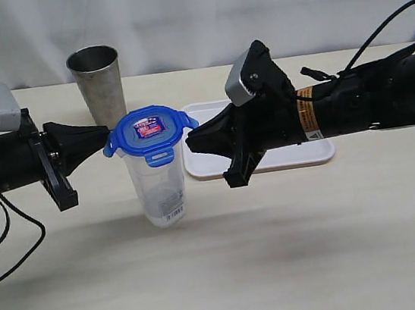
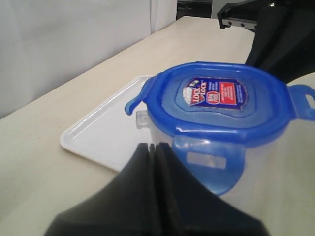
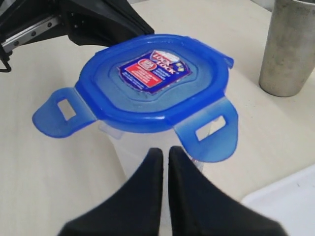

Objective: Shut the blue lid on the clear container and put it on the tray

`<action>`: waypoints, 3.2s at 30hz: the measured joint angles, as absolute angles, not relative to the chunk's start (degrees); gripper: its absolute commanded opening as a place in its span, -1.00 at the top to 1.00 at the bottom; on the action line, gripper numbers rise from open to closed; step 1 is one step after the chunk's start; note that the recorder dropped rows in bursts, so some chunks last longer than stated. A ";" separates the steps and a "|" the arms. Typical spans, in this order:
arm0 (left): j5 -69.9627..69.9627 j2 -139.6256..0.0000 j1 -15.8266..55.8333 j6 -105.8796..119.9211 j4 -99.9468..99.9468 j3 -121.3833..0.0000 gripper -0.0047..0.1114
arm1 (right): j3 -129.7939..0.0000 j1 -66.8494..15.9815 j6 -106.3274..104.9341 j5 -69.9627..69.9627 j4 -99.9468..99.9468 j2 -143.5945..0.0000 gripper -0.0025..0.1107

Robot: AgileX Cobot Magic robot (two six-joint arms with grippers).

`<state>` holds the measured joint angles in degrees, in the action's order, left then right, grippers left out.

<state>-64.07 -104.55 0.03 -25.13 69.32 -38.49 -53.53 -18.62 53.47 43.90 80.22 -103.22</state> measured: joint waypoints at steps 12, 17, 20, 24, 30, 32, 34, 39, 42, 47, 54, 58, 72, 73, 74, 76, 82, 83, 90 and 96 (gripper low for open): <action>-64.58 -104.55 0.03 -25.24 71.42 -38.49 0.92 | -53.88 -18.62 50.75 41.56 76.41 -103.22 0.88; -64.58 -104.55 0.03 -25.86 72.20 -38.49 0.92 | -53.88 -18.62 50.14 41.12 75.81 -103.22 0.88; -64.58 -104.55 0.03 -26.52 73.07 -38.49 0.92 | -53.88 -18.62 50.14 40.89 75.61 -103.22 0.88; -64.58 -104.55 0.03 -27.80 74.25 -38.49 0.92 | -54.01 -18.62 50.14 40.79 75.61 -103.22 0.88; -64.30 -104.55 0.03 -28.20 74.17 -38.49 0.92 | -54.51 -18.62 50.14 40.68 75.61 -103.22 0.88; -63.43 -104.55 0.03 -28.20 73.64 -38.49 0.92 | -54.51 -18.62 50.14 40.68 75.61 -103.22 0.88; -62.13 -104.55 0.03 -28.20 72.71 -38.63 0.92 | -54.51 -18.62 50.14 39.60 75.61 -103.22 0.88; -58.67 -104.55 -0.20 -28.20 68.77 -38.89 0.92 | -54.51 -18.62 50.14 31.44 75.61 -102.26 0.88; -57.93 -103.22 -1.93 -29.42 67.80 -38.46 0.92 | -54.51 -18.62 52.51 29.92 75.61 -98.55 0.88; -57.70 -94.65 -5.28 -29.91 67.43 -34.02 0.92 | -54.51 -18.66 61.37 37.72 82.45 -96.64 0.88; -61.52 -94.24 -5.28 -36.12 76.63 -33.60 0.92 | -54.51 -18.76 67.23 39.07 87.66 -96.20 0.88; -68.40 -94.24 -5.28 -38.30 82.96 -33.60 0.92 | -54.51 -18.76 66.97 42.01 85.27 -95.87 0.88; -57.98 -94.24 2.23 -35.39 76.57 -33.51 0.92 | -54.65 -21.30 62.00 41.82 73.27 -95.87 0.88; -57.37 -94.24 2.23 -35.23 76.16 -33.51 0.92 | -54.93 -22.60 62.00 40.02 73.10 -95.97 0.88; -57.04 -94.24 2.23 -35.08 75.88 -33.51 0.92 | -55.26 -23.78 62.00 38.05 73.01 -96.08 0.88; -56.49 -94.24 2.23 -34.86 75.66 -33.51 0.92 | -56.45 -26.84 62.58 31.73 72.96 -96.35 0.88; -56.27 -94.24 2.23 -34.68 75.26 -33.51 0.92 | -57.67 -31.08 63.04 22.36 72.75 -97.63 0.88; -56.16 -94.24 2.23 -34.68 75.26 -33.51 0.92 | -57.69 -31.33 63.04 22.37 72.75 -97.76 0.88; -56.18 -94.24 2.23 -34.68 75.05 -33.51 0.92 | -58.43 -31.45 63.15 21.28 71.59 -99.57 0.88; -56.03 -94.24 2.23 -34.58 75.05 -33.51 0.92 | -59.42 -31.45 63.38 21.70 70.61 -100.64 0.88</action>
<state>-56.03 -94.24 2.23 -34.58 75.05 -33.51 -59.42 -31.45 63.38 21.70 70.61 -100.64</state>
